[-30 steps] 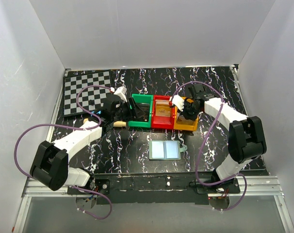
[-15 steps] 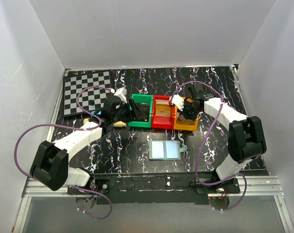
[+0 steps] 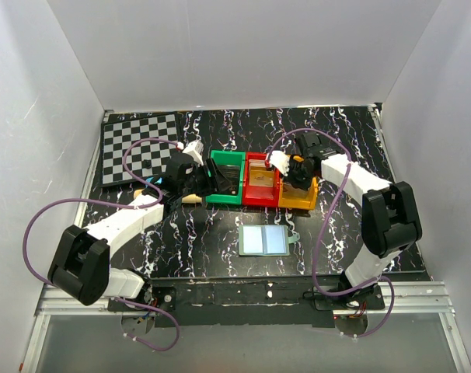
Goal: Take the credit cards out of the card holder
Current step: Place the credit card in the storage box, then reset both arms
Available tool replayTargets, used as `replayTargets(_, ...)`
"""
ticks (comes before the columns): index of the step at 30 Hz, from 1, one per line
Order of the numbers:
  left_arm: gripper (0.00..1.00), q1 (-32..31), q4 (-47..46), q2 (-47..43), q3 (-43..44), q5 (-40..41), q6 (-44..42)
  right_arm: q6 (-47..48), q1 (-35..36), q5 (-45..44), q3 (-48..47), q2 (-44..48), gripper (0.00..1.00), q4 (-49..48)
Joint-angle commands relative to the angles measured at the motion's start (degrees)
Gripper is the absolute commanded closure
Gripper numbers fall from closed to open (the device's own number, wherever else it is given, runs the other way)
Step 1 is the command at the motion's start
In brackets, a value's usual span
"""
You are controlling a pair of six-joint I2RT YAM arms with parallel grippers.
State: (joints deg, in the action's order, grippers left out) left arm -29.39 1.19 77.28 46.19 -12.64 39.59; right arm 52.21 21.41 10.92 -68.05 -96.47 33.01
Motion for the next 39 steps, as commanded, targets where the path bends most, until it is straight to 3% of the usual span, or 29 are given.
replayTargets(1,0.48,-0.23,-0.84,-1.25,-0.49,-0.10,-0.57,-0.44,0.30,-2.30,-1.56,-0.83,0.99,-2.16)
replayTargets(17,0.48,-0.23,-0.84,-0.90,-0.40,-0.63,-0.48,-3.42,0.30,-6.43,-0.24,0.40,0.92,-5.42)
replayTargets(24,0.47,-0.23,-0.84,-1.07,-0.40,-0.71,-0.48,-4.57,0.30,-7.22,-0.33,0.75,0.82,-6.21)
replayTargets(32,0.48,-0.23,-0.84,-1.16,-0.32,-0.89,-0.39,-6.06,0.30,-7.75,-0.77,1.10,0.80,-6.65)
replayTargets(36,0.48,-0.23,-0.84,-1.51,-0.31,-0.80,-0.31,-10.35,0.30,-9.50,-1.64,2.42,0.80,-9.97)
replayTargets(39,0.47,-0.23,-0.84,-1.69,-0.23,-0.63,-0.22,-16.23,0.30,-13.52,-1.47,5.22,0.80,-18.13)
